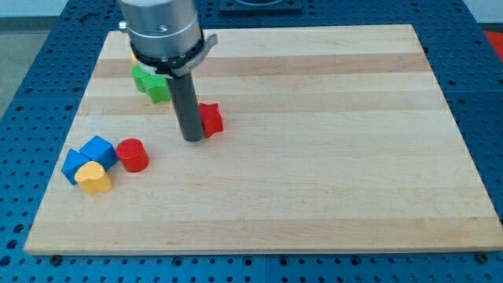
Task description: Move the red star closer to green star
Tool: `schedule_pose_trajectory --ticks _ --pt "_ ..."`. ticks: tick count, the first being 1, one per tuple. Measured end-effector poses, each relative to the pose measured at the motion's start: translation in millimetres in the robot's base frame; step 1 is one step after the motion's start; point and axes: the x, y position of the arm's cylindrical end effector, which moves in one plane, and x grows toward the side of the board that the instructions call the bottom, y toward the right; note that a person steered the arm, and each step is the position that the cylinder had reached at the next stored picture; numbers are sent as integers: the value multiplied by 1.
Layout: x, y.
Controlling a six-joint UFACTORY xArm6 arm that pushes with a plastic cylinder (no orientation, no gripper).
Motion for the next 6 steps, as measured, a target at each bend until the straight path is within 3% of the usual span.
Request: schedule_pose_trajectory --ticks 3,6 --pt "5 52" --pt "-36 -21"
